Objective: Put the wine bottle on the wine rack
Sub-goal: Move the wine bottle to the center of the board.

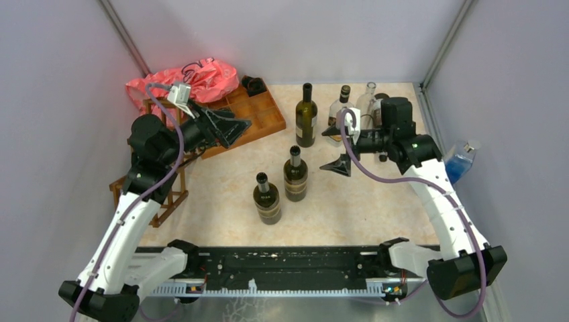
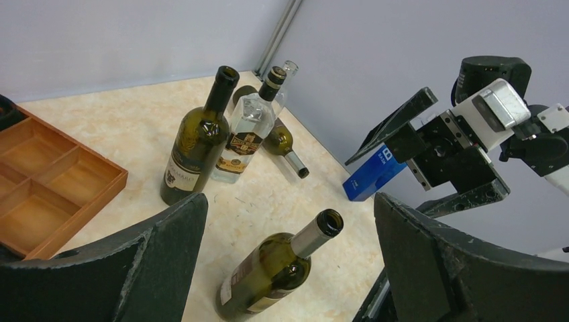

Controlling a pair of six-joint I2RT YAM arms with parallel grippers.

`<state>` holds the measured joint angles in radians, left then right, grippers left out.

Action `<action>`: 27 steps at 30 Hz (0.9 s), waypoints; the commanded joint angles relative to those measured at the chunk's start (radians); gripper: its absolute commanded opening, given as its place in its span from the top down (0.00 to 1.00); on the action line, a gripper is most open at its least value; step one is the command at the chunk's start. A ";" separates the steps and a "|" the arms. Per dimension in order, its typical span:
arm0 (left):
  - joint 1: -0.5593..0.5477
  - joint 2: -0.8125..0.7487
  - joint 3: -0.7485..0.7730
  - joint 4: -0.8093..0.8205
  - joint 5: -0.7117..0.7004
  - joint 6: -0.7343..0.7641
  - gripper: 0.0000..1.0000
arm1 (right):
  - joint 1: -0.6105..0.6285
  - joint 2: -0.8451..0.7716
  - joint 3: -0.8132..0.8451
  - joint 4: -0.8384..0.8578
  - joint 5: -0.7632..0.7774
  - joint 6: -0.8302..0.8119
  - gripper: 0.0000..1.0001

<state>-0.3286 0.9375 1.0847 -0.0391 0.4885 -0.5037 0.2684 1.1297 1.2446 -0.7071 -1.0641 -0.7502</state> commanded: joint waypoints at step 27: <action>0.009 -0.092 -0.022 -0.052 -0.067 0.004 0.01 | 0.287 0.186 0.034 0.247 0.212 0.238 0.17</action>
<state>-0.3283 0.8742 1.0809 -0.1047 0.4282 -0.4969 0.5144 1.2892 1.2312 -0.5911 -0.8780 -0.5964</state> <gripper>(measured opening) 0.987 0.867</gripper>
